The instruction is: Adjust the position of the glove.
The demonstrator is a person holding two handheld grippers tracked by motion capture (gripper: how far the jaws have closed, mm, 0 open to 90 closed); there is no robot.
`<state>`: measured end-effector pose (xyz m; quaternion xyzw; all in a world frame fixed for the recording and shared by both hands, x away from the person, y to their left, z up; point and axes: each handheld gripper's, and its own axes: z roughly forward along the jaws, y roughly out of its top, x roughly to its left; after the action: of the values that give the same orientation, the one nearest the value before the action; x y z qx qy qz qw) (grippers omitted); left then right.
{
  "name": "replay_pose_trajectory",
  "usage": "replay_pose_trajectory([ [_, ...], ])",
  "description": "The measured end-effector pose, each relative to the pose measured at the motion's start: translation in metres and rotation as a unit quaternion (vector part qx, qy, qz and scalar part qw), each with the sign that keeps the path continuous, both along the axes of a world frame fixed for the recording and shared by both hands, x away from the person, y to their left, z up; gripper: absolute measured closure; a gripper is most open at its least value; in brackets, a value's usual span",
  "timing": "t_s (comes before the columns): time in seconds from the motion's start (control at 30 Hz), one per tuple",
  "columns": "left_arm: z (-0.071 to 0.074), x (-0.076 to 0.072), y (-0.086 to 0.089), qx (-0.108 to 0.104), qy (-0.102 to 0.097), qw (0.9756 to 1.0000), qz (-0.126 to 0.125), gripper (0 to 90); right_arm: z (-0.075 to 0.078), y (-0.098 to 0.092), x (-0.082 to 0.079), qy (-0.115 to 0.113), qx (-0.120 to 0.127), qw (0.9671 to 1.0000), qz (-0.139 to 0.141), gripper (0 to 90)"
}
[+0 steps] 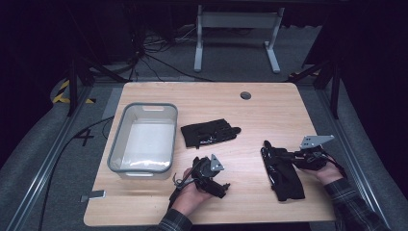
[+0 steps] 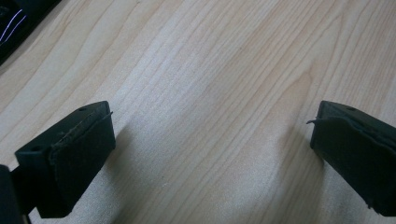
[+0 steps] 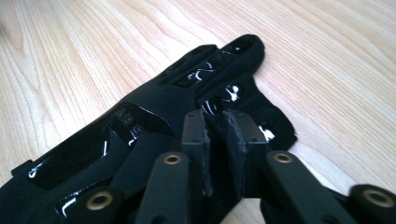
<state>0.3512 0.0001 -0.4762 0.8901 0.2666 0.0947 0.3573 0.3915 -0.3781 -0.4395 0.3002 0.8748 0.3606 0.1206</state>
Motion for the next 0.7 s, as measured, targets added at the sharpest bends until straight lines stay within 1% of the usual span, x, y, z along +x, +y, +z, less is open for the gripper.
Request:
replay_pose_trajectory([
  [0.03,0.0,0.0,0.0,0.0,0.0,1.0,0.0,0.1,0.0,-0.004,0.0,-0.003,0.003,1.0,-0.009,66.9],
  [0.07,0.0,0.0,0.0,0.0,0.0,1.0,-0.001,0.1,0.0,-0.007,-0.001,-0.003,0.004,0.9999,-0.015,62.5],
  [0.1,0.0,0.0,0.0,0.0,0.0,1.0,-0.001,0.1,0.0,-0.007,-0.001,-0.003,0.004,0.9999,-0.015,62.5],
  [0.13,0.0,0.0,0.0,0.0,0.0,1.0,0.0,0.1,-0.001,-0.013,-0.001,-0.006,0.004,0.9996,-0.029,54.5],
  [0.17,0.0,0.0,0.0,0.0,0.0,1.0,0.0,0.1,-0.001,-0.016,-0.001,-0.003,0.007,0.9994,-0.034,54.5],
  [0.2,0.0,0.0,0.0,0.0,0.0,1.0,0.0,0.1,-0.002,-0.02,-0.001,-0.002,0.007,0.9991,-0.041,48.5],
  [0.23,0.0,0.0,0.0,0.0,0.0,1.0,0.0,0.1,-0.002,-0.02,-0.001,-0.002,0.007,0.9991,-0.041,48.5],
  [0.27,0.0,0.0,0.0,0.0,0.0,1.0,-0.001,0.1,-0.002,-0.023,-0.001,-0.001,0.006,0.9989,-0.047,46.7],
  [0.37,0.0,0.001,0.0,0.001,-0.001,1.0,-0.007,0.1,-0.005,-0.035,0.001,-0.005,0.005,0.998,-0.063,40.0],
  [0.4,0.001,0.001,0.0,0.005,0.001,0.9999,-0.01,0.1,-0.006,-0.038,0.002,-0.008,0.001,0.9976,-0.069,37.6],
  [0.43,0.001,0.001,0.0,0.005,0.001,0.9999,-0.01,0.1,-0.006,-0.038,0.002,-0.008,0.001,0.9976,-0.069,37.6],
  [0.47,0.002,0.001,-0.001,0.008,0.002,0.9999,-0.011,0.1,-0.008,-0.043,0.003,-0.009,-0.001,0.9971,-0.076,34.6],
  [0.5,0.002,0.001,-0.001,0.01,0.004,0.9999,-0.012,0.9,-0.011,-0.047,0.006,-0.009,-0.003,0.9965,-0.083,29.1],
  [0.53,0.003,0.001,-0.001,0.011,0.005,0.9999,-0.011,1.9,-0.013,-0.048,0.008,-0.009,-0.006,0.9962,-0.087,28.2],
  [0.57,0.005,0.001,-0.001,0.014,0.007,0.9998,-0.01,3.7,-0.015,-0.049,0.009,-0.006,-0.006,0.9961,-0.087,26.7],
  [0.63,0.007,0.002,-0.001,0.015,0.01,0.9998,-0.002,10.1,-0.019,-0.05,0.01,-0.005,-0.007,0.996,-0.089,24.2],
  [0.7,0.009,0.004,0.0,0.015,0.012,0.9998,0.001,15.3,-0.02,-0.051,0.01,-0.011,-0.003,0.9961,-0.087,23.0],
])
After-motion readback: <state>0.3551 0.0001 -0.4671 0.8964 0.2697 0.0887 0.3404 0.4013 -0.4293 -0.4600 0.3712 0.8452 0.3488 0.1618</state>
